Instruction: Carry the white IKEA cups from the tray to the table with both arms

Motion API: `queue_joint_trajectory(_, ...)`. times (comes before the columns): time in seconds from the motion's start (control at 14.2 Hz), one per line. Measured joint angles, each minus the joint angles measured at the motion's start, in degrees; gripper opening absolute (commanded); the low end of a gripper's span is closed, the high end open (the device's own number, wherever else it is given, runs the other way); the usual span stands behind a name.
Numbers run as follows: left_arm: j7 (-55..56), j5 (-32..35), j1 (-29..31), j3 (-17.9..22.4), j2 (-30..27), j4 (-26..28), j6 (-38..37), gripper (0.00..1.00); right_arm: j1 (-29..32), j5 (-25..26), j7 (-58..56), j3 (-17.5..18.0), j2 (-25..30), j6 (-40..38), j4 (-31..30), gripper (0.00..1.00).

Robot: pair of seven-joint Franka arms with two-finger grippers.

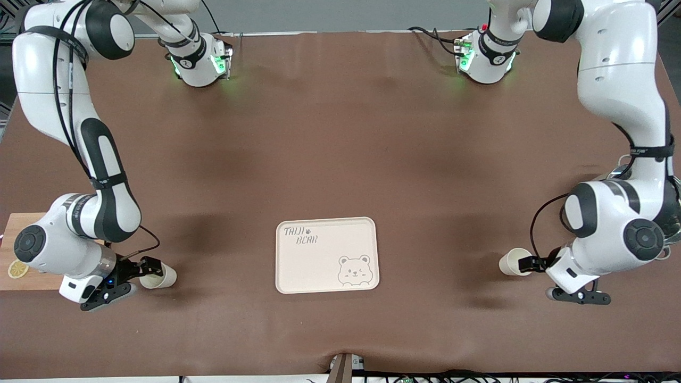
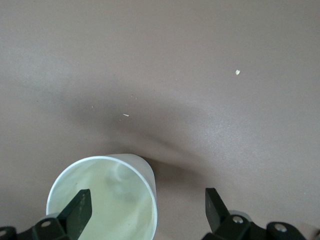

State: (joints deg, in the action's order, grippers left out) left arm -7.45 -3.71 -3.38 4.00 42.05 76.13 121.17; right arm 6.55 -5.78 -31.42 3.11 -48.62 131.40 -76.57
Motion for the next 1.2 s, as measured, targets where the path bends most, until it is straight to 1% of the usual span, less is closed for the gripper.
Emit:
queue_joint_trajectory(0.14, 0.0, 0.0, 0.0, 0.0, -2.67, -0.06, -2.55, 1.0, 0.0, 0.0, 0.08, 0.12, 0.24, -2.33, 1.15, 1.0)
queue_joint_trajectory(0.28, 0.23, 0.0, 0.01, 0.01, -5.52, -0.15, -6.2, 1.0, -0.01, -0.01, 1.91, 0.29, 0.45, -7.81, 4.03, 1.0)
queue_joint_trajectory(0.56, 3.51, 0.0, -0.02, -0.01, -11.67, -0.33, -15.81, 1.0, -0.59, -0.01, 10.09, 0.61, 1.25, -24.91, 11.73, 1.0)
queue_joint_trajectory(0.71, 4.72, 0.0, -0.02, -0.01, -14.79, -0.33, -19.4, 1.0, -0.93, -0.01, 12.8, 0.78, 3.19, -32.67, 14.24, 1.0)
queue_joint_trajectory(0.85, 7.57, 0.0, -0.01, 0.01, -17.59, -0.29, -23.47, 1.0, -1.42, 0.01, 16.17, 0.81, 7.51, -40.08, 15.7, 1.0)
queue_joint_trajectory(0.99, 9.56, 0.0, -0.01, 0.03, -19.93, -0.26, -26.63, 1.0, -1.81, 0.02, 19.61, 0.82, 14.06, -48.04, 16.02, 1.0)
queue_joint_trajectory(1.06, 9.65, 0.26, -0.01, 0.05, -20.9, -0.26, -27.24, 1.0, -1.86, 0.02, 20.63, 0.82, 17.65, -51.47, 15.55, 1.0)
queue_joint_trajectory(1.2, 9.65, 2.0, -0.03, -0.13, -22.58, -0.28, -27.56, 1.0, -1.83, 0.05, 21.67, 0.72, 25.06, -54.27, 11.96, 1.0)
